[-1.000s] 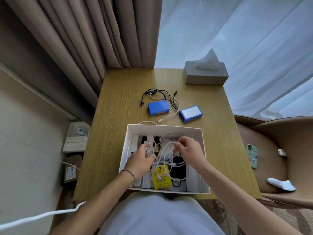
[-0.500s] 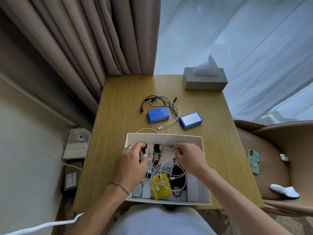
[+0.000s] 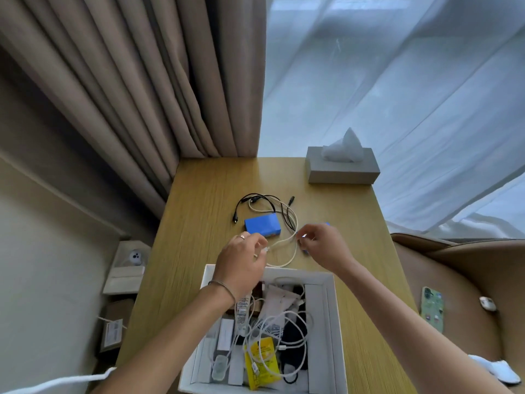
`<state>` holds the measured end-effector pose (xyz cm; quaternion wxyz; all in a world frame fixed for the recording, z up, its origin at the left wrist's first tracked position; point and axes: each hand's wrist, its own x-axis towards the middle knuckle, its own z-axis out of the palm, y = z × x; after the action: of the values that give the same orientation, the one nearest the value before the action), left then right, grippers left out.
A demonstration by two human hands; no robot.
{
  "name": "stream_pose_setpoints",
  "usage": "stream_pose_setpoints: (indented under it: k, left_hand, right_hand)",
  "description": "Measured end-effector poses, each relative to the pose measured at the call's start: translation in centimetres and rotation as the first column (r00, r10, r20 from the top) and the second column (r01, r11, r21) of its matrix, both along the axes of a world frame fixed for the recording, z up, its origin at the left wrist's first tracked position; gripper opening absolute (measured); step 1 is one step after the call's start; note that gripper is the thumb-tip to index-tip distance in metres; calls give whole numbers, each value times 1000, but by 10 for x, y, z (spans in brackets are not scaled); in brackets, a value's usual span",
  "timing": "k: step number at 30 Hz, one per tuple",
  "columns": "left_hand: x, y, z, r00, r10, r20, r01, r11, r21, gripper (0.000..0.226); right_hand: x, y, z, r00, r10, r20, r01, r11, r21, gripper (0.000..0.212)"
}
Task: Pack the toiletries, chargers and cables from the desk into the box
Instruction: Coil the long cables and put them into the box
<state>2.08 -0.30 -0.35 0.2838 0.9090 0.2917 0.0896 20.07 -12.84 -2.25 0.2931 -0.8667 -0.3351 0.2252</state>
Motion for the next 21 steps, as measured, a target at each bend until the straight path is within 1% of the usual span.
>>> stream_pose_setpoints:
  k: [3, 6, 9, 12, 13, 15, 18, 19, 21]
  left_hand:
    - [18, 15, -6, 993, 36, -116, -51, 990, -130, 16]
    - [32, 27, -13, 974, 75, -213, -120, 970, -209, 17]
    - [37, 33, -20, 959, 88, -270, -154, 960, -235, 16]
    - [35, 37, -25, 952, 88, -292, -165, 955, -248, 16]
    - [33, 39, -25, 952, 91, -291, -168, 953, -251, 16]
    - [27, 41, -26, 955, 105, -279, -180, 950, -257, 15]
    - [18, 43, -26, 958, 136, -252, -204, 942, -267, 14]
    - [15, 43, -25, 960, 141, -244, -206, 941, -267, 14]
    - [11, 43, -22, 964, 151, -218, -208, 942, -265, 14]
  right_hand:
    - [19, 19, -19, 987, 161, 6, -159, 981, -112, 22]
    - [27, 36, -46, 935, 352, 28, -328, 896, -299, 23]
    - [30, 46, -68, 833, 549, 75, -458, 759, -463, 25]
    - [28, 54, -84, 672, 731, 118, -531, 586, -611, 17]
    - [26, 55, -89, 629, 767, 125, -540, 547, -640, 15]
    - [22, 58, -95, 579, 806, 127, -552, 501, -667, 16]
    - [20, 60, -97, 527, 839, 133, -592, 475, -651, 18]
    - [20, 60, -95, 520, 844, 132, -609, 474, -636, 19]
    - [21, 59, -89, 532, 837, 129, -639, 497, -587, 16]
